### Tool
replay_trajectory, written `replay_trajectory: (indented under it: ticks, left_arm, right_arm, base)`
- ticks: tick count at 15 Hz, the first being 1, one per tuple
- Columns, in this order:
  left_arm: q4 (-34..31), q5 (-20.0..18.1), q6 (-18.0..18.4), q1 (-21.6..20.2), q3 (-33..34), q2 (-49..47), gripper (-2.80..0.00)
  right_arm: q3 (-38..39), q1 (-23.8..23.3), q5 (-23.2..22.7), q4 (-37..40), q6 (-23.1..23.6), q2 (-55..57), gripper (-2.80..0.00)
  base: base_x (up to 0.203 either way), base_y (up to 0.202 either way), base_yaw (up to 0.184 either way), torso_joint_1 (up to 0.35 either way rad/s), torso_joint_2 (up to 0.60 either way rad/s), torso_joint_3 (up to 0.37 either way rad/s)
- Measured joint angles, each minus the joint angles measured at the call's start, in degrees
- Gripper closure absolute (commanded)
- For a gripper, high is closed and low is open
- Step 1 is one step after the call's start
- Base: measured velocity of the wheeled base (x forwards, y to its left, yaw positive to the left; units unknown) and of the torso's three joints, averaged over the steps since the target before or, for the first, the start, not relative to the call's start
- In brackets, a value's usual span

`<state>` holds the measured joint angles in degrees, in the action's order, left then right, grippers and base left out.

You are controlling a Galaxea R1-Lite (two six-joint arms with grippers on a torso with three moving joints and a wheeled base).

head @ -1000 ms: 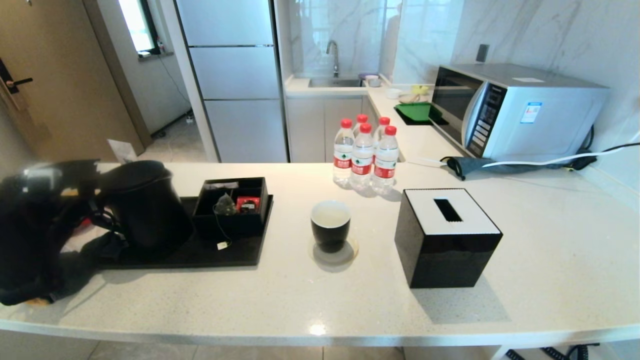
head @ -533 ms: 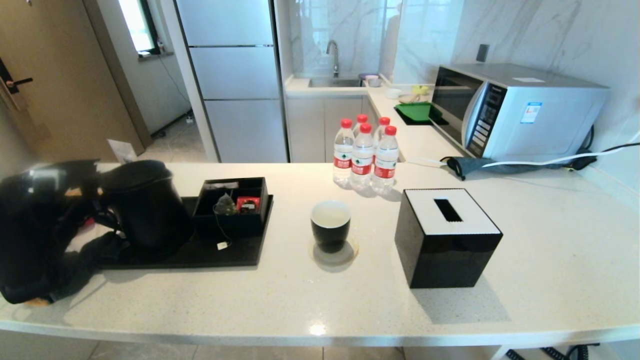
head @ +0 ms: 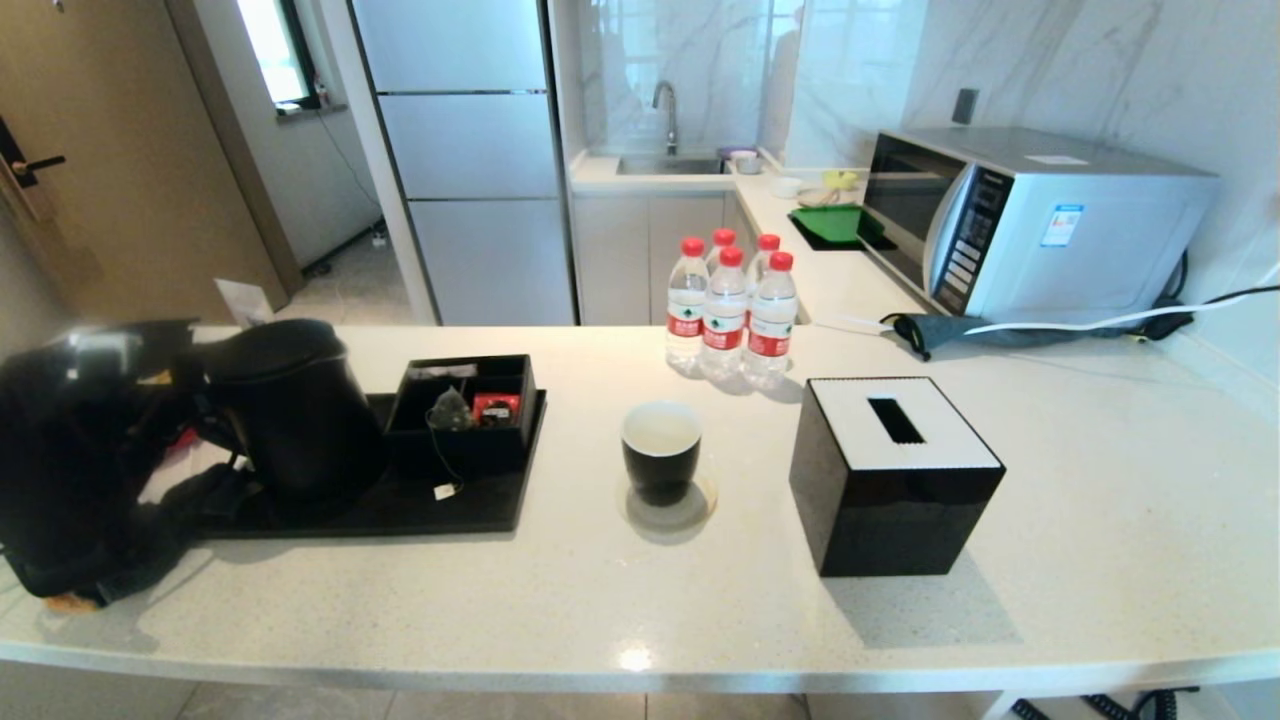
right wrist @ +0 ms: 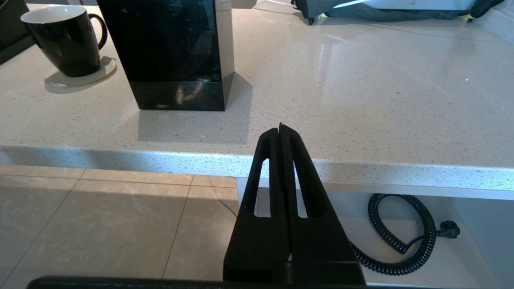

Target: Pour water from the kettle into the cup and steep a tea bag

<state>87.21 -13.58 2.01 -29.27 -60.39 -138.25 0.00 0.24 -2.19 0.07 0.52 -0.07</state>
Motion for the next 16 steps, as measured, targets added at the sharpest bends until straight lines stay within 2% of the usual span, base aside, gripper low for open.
replay_trajectory:
  ticks: [1, 2, 16]
  left_arm:
    - [0.0, 0.0, 0.0, 0.0, 0.0, 0.0, -2.80]
    - [0.0, 0.0, 0.0, 0.0, -0.1, -0.1, 0.00]
    - [0.0, 0.5, -0.4, 0.7, -0.7, -0.3, 0.00]
  right_arm:
    - [0.0, 0.0, 0.0, 0.0, 0.0, 0.0, 0.00]
    - [0.0, 0.0, 0.0, 0.0, 0.0, 0.0, 0.00]
    - [0.0, 0.0, 0.0, 0.0, 0.0, 0.0, 0.00]
  base:
    - [0.000, 0.000, 0.000, 0.000, 0.00, 0.000]
    - [0.000, 0.000, 0.000, 0.000, 0.00, 0.000]
    - [0.000, 0.000, 0.000, 0.000, 0.00, 0.000]
